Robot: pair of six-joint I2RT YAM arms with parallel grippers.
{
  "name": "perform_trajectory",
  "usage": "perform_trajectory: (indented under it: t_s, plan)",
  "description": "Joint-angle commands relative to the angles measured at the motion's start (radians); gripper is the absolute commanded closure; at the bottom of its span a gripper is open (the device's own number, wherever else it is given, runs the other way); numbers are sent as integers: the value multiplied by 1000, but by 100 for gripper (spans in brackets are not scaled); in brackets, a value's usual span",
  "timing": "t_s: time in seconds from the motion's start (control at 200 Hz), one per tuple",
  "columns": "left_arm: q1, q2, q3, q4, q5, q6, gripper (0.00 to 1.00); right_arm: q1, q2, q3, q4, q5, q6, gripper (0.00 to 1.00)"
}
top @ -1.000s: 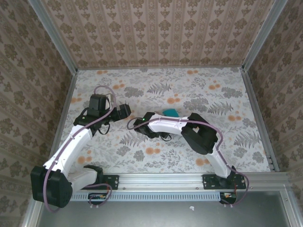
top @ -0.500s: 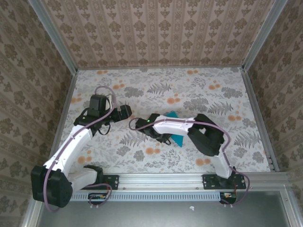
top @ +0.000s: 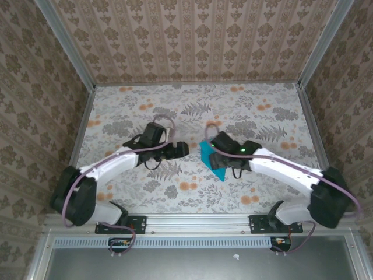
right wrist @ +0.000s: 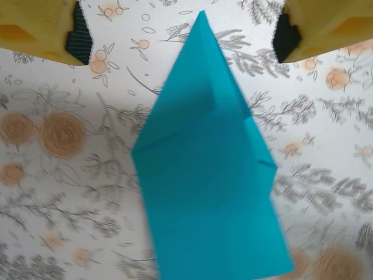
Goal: Fold a paper plane with a square sheet of paper (fold left side to right side)
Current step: Pick up the paper from the center of the table.
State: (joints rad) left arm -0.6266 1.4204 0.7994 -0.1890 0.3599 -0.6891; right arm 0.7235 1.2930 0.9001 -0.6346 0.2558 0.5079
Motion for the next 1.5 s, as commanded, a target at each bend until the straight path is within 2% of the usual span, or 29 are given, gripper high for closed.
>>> perform_trajectory:
  t_s: [0.0,0.07,0.205,0.455,0.575,0.85,0.965,1.175,1.285,1.375,1.495]
  plan:
    - [-46,91,63,152,19,-81,2,-82,-156,-117,137,-115,59,6]
    - [-70,170,105,184,28,-99,3,-132,-230,-171,152,-138,64,1]
    - [-105,287,193,201,40,-113,9,-197,-328,-228,144,-169,69,0]
    - [-129,428,284,220,52,-148,26,-235,-375,-254,123,-189,55,0]
    - [-134,470,321,213,59,-144,39,-244,-379,-251,119,-198,46,0]
    - [-122,480,338,191,56,-113,84,-258,-379,-269,122,-219,39,0]
    - [-106,457,324,192,70,-70,98,-277,-381,-274,150,-278,13,0]
    - [-47,370,247,225,190,63,100,-383,-340,-274,296,-518,-31,0]
    - [-15,322,189,263,275,117,100,-444,-243,-262,405,-689,-45,0]
    - [4,287,145,298,366,152,100,-452,-157,-260,532,-789,-57,0]
    - [29,249,91,335,419,178,100,-456,-16,-251,692,-911,-84,3]
